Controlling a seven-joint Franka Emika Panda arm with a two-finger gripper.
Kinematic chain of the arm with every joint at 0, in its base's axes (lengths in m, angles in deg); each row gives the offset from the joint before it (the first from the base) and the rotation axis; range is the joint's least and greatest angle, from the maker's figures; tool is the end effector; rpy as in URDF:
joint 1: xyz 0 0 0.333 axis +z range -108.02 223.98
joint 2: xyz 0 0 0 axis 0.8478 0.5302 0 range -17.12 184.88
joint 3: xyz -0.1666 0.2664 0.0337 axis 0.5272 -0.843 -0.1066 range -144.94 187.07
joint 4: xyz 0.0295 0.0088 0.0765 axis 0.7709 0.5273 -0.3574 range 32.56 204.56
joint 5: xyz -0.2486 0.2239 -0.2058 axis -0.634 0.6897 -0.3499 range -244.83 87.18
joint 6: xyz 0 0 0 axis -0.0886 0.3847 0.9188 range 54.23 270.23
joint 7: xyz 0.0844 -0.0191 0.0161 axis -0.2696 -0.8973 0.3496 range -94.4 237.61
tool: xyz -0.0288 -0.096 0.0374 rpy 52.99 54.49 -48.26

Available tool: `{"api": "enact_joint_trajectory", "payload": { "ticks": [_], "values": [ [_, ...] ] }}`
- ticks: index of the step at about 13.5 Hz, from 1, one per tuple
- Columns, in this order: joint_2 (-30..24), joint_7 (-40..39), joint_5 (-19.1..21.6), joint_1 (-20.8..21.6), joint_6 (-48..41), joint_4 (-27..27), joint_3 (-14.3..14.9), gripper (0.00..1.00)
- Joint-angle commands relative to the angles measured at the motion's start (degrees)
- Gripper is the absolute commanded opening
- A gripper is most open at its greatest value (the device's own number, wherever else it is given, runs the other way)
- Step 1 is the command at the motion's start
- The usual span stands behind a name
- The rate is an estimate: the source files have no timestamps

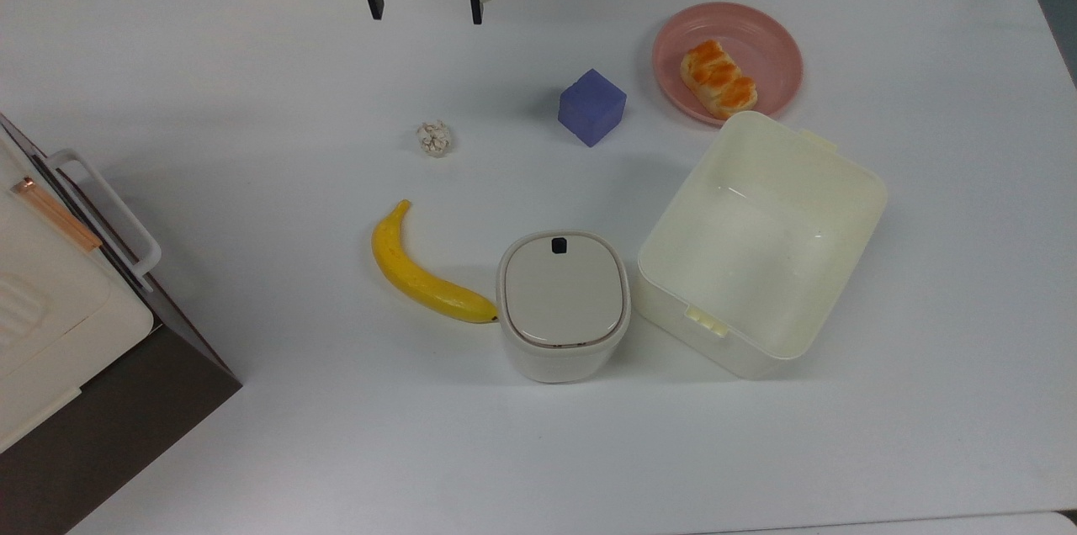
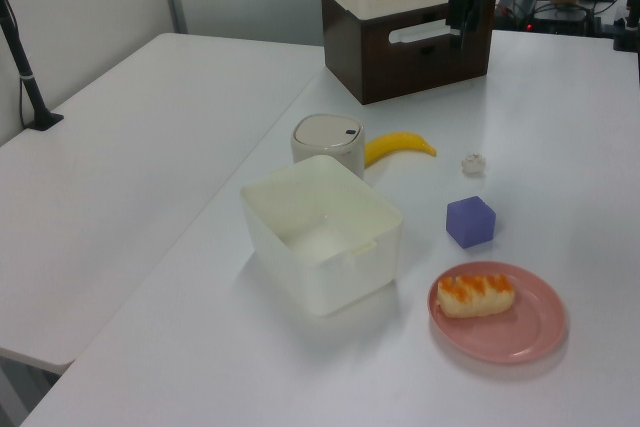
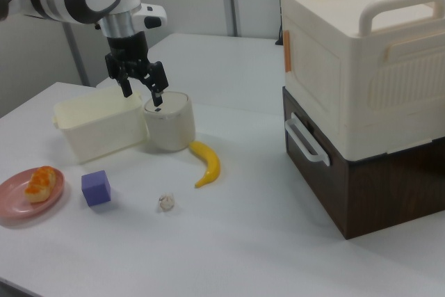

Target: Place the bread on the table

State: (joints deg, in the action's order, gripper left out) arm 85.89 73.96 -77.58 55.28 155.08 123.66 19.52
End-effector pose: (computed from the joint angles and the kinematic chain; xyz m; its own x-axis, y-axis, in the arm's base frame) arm 0.5778 -0.0099 0.5776 0.9968 -0.0650 0.0466 -0.0639 -0.9977 -0.0245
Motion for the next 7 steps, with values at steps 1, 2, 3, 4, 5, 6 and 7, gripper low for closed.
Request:
{"api": "enact_joint_trajectory", "payload": {
  "ticks": [1,2,3,4,5,6,7],
  "values": [
    [-0.2,-1.0,-0.4,0.2,-1.1,-0.4,0.1,1.00],
    [-0.2,-1.0,-0.4,0.2,-1.1,-0.4,0.1,1.00],
    [-0.2,-1.0,-0.4,0.2,-1.1,-0.4,0.1,1.00],
    [-0.1,-1.0,-0.4,0.2,-1.1,-0.4,0.1,1.00],
    [0.0,-1.0,-0.4,0.2,-1.0,-0.4,0.1,1.00],
    [0.4,-1.0,-0.4,0.4,-0.9,-0.4,0.1,1.00],
    [0.5,-1.0,-0.4,0.5,-0.9,-0.4,0.1,1.00]
  ]
}}
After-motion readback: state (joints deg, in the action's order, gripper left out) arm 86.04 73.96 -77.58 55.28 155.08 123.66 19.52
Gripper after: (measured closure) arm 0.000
